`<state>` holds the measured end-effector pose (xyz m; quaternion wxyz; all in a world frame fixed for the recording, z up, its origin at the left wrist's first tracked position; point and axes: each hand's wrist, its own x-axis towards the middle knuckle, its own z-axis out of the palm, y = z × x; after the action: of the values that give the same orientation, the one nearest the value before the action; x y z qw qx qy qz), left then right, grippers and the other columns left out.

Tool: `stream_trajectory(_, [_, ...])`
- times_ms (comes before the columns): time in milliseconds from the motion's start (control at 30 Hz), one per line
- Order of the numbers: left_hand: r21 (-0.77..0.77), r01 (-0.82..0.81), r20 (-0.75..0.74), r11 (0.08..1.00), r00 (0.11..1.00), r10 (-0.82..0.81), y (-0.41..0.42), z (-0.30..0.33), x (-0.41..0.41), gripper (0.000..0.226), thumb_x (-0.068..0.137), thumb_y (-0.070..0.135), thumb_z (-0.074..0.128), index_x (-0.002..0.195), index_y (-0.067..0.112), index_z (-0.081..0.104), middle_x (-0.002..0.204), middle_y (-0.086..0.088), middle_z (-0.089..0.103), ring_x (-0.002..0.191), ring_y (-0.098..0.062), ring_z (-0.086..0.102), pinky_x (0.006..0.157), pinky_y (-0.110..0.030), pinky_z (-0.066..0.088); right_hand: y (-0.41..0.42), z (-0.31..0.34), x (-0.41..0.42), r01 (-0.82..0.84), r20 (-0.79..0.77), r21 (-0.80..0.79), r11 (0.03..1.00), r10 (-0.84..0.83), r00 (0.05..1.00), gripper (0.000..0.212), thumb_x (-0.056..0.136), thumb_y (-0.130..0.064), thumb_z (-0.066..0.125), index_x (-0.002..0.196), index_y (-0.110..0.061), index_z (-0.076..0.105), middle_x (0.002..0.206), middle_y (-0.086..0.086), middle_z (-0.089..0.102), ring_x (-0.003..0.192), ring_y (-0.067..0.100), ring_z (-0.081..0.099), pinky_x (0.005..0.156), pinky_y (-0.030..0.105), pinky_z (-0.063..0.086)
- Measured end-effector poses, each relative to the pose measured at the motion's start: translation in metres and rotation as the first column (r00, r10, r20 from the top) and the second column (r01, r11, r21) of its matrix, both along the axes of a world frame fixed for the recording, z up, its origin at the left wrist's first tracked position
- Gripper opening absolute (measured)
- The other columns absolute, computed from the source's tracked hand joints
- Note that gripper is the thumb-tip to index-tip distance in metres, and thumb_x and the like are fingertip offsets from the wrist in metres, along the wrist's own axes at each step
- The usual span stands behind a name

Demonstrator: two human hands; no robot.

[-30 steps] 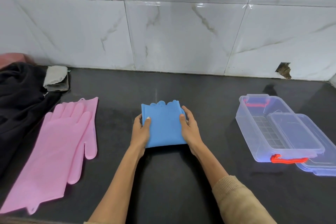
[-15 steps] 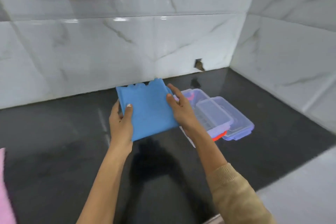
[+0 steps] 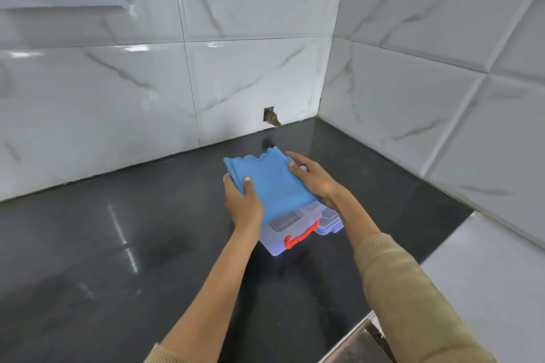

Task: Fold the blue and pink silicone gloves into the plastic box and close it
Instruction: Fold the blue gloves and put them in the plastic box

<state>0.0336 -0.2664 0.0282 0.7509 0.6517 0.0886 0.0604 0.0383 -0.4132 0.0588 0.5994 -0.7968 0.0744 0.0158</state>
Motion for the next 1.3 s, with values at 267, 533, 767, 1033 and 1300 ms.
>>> stream_trajectory(267, [0.294,-0.009,0.001,0.956,1.0,0.009,0.016,0.002,0.005,0.029,0.098,0.02,0.041,0.124,0.007,0.043,0.1,-0.007,0.055,0.067,-0.005,0.05,0.051,-0.018,0.04,0.021,-0.005,-0.001,0.042,-0.004,0.034,0.999,-0.042,0.999,0.04,0.098,-0.03,0.045,0.137,-0.03,0.042,0.132,0.006,0.053,0.1,0.023,0.062,0.087,0.035,0.054])
stream_trajectory(533, [0.323,-0.081,0.021,0.943,0.997,0.079,0.109,0.007,-0.024,0.024,0.098,0.019,0.041,0.117,0.009,0.052,0.107,-0.011,0.061,0.09,-0.025,0.059,0.076,-0.039,0.049,0.107,-0.019,-0.005,-0.058,0.009,0.078,0.995,0.057,0.998,0.044,0.098,-0.031,0.045,0.141,-0.025,0.038,0.141,0.003,0.047,0.107,0.018,0.055,0.088,0.029,0.046])
stream_trajectory(767, [0.362,-0.212,0.029,0.908,0.976,0.217,0.188,0.01,-0.063,0.026,0.098,0.018,0.04,0.121,0.012,0.049,0.112,-0.006,0.061,0.095,-0.022,0.06,0.076,-0.031,0.05,0.191,-0.024,-0.014,-0.259,0.033,0.046,0.965,0.257,0.966,0.044,0.099,-0.027,0.043,0.142,-0.023,0.035,0.142,0.005,0.046,0.117,0.023,0.055,0.096,0.033,0.047])
stream_trajectory(1033, [0.846,-0.22,0.107,0.486,0.962,0.25,0.185,-0.008,-0.074,0.06,0.098,0.013,0.033,0.151,0.021,0.005,0.159,-0.011,0.002,0.109,-0.026,0.05,0.085,-0.033,0.042,0.224,-0.022,-0.013,-0.285,0.185,-0.412,0.865,0.386,0.904,0.047,0.101,-0.02,0.035,0.147,-0.021,0.028,0.141,0.01,0.046,0.121,0.026,0.05,0.089,0.023,0.034])
stream_trajectory(1300, [0.952,0.19,-0.133,-0.24,0.963,0.235,0.193,-0.012,-0.052,0.066,0.098,0.039,0.03,0.151,0.011,0.002,0.16,-0.009,-0.002,0.148,-0.024,-0.008,0.117,-0.049,0.0,0.254,-0.037,-0.026,-0.013,0.08,-0.99,0.139,0.641,0.764,0.065,0.1,-0.036,0.029,0.149,-0.018,-0.01,0.159,0.011,-0.01,0.146,0.034,-0.009,0.117,0.048,-0.004])
